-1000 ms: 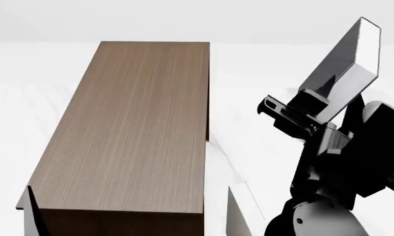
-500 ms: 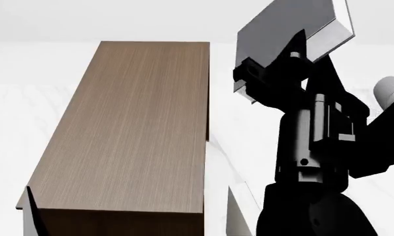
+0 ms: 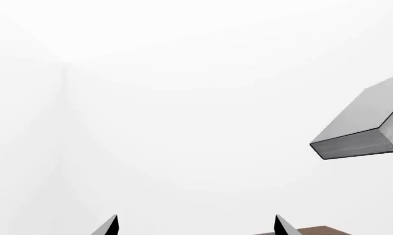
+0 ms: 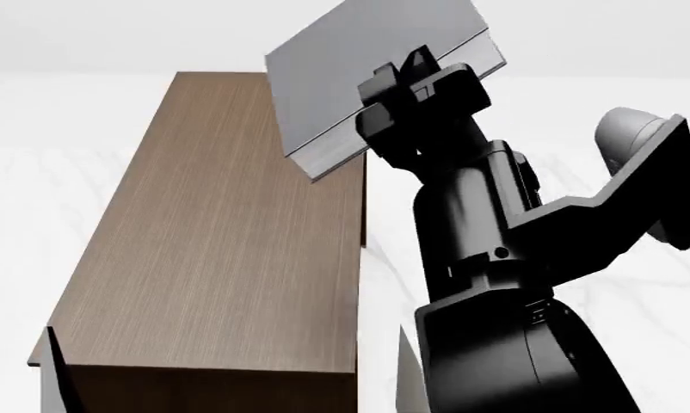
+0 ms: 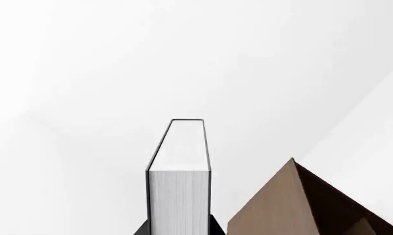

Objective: Pick up the book in the middle and place it on the cabinet shelf.

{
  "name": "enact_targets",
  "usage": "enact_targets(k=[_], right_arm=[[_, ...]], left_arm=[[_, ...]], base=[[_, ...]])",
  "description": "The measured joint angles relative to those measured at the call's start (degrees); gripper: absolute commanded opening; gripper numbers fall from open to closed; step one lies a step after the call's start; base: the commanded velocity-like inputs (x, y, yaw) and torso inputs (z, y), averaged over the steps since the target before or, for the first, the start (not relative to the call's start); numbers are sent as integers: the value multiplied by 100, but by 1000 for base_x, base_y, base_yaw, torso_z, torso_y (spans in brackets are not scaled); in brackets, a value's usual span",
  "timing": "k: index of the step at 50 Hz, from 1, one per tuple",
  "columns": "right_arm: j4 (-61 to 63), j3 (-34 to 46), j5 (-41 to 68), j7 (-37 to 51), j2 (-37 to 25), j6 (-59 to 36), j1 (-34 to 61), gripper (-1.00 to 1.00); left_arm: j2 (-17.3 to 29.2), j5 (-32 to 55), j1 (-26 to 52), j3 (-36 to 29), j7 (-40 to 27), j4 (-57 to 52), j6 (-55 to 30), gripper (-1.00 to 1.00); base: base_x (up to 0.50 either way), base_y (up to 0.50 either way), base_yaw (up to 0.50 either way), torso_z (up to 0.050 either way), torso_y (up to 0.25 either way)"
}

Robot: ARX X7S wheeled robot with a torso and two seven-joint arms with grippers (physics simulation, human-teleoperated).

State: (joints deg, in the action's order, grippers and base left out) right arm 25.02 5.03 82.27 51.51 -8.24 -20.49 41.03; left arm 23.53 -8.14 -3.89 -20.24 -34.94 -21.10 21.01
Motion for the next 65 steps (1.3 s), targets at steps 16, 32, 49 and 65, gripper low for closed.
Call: enact_targets(k=[16, 32, 49, 65], right_arm=[[-47, 240, 852, 181, 260, 26, 40, -100], [61, 578, 1244, 270, 383, 183, -2, -100], [183, 886, 1339, 350, 320, 344, -158, -100], [421, 1062, 1373, 570, 200, 490, -296, -100]], left_arm=[[22, 9, 6, -30, -8, 11, -17, 100], [41, 7, 17, -65, -21, 56, -15, 100], [58, 0, 18, -96, -41, 67, -21, 100], [75, -16, 23, -118, -77, 119, 18, 100]], base=[[0, 0, 0, 1, 1], [0, 0, 0, 0, 1], [0, 0, 0, 0, 2], [0, 0, 0, 1, 1]])
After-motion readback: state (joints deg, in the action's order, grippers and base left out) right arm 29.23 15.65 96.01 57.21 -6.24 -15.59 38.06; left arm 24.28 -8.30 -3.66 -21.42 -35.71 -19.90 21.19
